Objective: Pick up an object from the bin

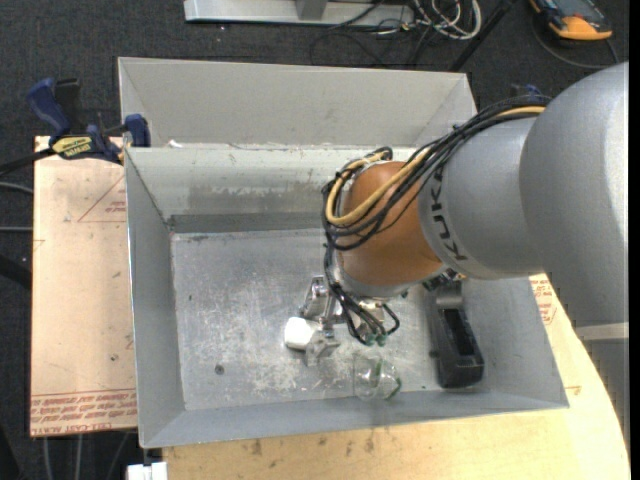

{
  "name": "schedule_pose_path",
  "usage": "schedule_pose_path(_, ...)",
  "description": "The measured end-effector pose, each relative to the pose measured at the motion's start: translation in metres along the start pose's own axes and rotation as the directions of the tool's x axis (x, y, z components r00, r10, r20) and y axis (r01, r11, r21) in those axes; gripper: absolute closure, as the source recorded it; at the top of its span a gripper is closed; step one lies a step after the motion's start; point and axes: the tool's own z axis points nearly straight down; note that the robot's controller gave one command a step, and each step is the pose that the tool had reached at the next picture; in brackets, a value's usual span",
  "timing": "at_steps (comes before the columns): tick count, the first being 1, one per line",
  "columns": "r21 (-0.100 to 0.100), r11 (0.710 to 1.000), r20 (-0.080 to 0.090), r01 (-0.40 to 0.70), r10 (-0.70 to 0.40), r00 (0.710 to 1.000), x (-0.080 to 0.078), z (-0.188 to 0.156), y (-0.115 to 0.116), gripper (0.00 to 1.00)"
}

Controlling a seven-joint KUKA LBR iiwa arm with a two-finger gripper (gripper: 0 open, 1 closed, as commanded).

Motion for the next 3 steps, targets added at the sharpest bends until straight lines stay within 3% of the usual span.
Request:
schedule_pose_path(1,0.006,0.994,0.003,0.112,-0.112,0.994,-0.001,0.000,0.008,1.00)
schedule_pose_path(2,0.010,0.947,0.021,0.322,-0.322,0.946,0.004,-0.002,0.016,1.00)
schedule_pose_path(3,0.001,0.952,0.004,0.307,-0.307,0.952,0.009,-0.020,0.016,1.00)
